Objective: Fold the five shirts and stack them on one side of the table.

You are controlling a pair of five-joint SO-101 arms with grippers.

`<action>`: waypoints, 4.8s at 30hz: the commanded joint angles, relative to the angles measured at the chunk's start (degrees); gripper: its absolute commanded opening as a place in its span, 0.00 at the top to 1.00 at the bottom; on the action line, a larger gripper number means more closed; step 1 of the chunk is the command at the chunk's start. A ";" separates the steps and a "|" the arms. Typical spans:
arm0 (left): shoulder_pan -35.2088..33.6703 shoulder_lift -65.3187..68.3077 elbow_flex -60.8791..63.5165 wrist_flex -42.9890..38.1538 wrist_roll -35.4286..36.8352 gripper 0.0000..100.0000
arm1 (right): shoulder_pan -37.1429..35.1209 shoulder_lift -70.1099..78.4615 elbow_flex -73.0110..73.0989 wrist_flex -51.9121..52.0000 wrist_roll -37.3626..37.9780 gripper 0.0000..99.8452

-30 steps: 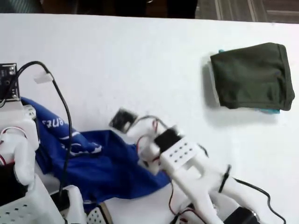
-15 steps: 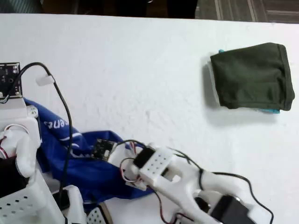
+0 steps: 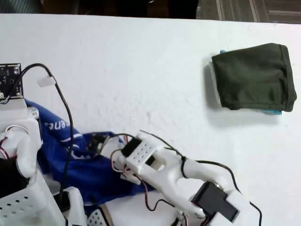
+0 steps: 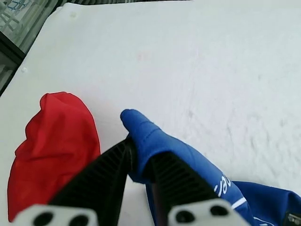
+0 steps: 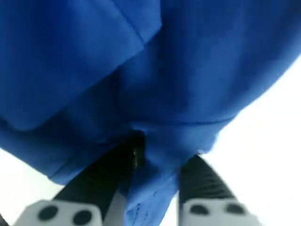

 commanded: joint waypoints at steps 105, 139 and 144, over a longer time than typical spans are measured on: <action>4.40 -0.62 32.31 -17.58 -4.13 0.97 | 36.70 2.15 -39.47 20.35 -6.42 0.98; 4.57 -0.62 32.31 -17.93 -4.13 0.97 | 29.93 -25.19 -21.45 32.75 4.22 0.81; 4.57 -0.62 32.31 -18.02 -4.13 0.97 | 27.12 -30.02 -14.33 35.30 9.14 0.81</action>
